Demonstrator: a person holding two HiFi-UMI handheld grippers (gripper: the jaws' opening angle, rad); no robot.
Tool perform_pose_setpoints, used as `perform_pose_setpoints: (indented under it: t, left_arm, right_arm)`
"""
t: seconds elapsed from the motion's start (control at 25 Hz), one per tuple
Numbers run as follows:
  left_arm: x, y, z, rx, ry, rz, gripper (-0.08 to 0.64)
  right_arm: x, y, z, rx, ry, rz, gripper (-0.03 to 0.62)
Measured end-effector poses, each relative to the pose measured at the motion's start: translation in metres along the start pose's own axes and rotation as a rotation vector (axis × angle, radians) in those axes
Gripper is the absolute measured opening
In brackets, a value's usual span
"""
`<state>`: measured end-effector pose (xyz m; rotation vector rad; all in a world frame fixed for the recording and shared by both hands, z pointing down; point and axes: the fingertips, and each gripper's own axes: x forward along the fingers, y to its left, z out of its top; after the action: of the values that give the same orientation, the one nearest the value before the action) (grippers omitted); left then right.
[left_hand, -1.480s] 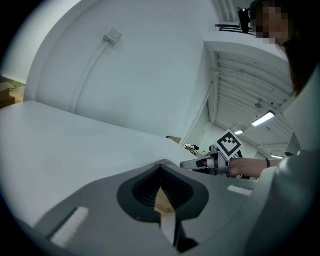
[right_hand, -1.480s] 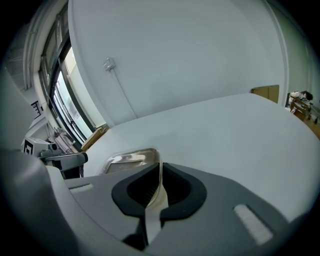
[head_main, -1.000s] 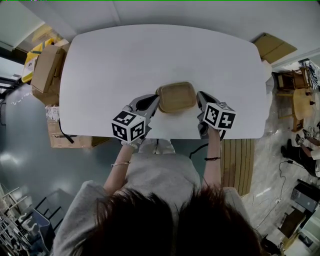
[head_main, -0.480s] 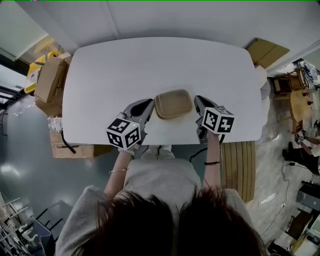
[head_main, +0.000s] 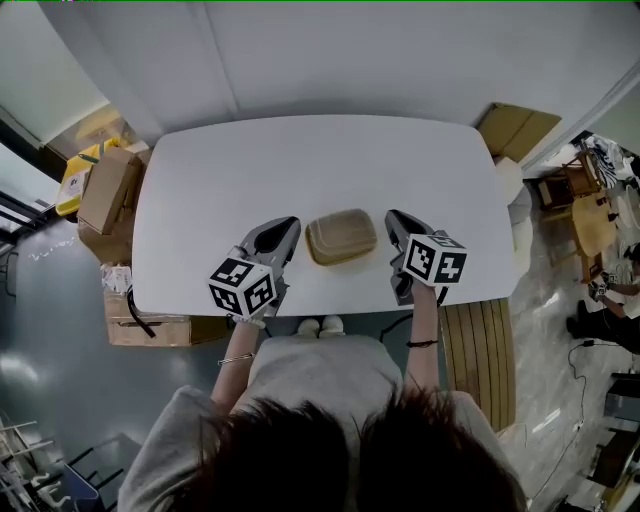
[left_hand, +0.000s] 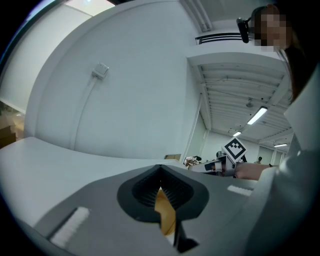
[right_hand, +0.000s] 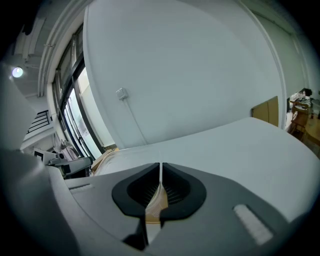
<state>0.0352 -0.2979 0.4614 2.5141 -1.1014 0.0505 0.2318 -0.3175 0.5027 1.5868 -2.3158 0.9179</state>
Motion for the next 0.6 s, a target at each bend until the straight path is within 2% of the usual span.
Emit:
perform_pose_setpoints:
  t: [0.36,0.6]
  left_arm:
    - [-0.009,-0.015,0.029,0.036,-0.063,-0.019,-0.009]
    - [-0.019,-0.024,0.042,0.053,-0.097,-0.026,-0.009]
  right_arm:
    - [-0.022,0.015,0.028,-0.044,-0.039,0.033,0.029]
    - [-0.036,0.028,0.042,-0.064,-0.065,0.09,0.029]
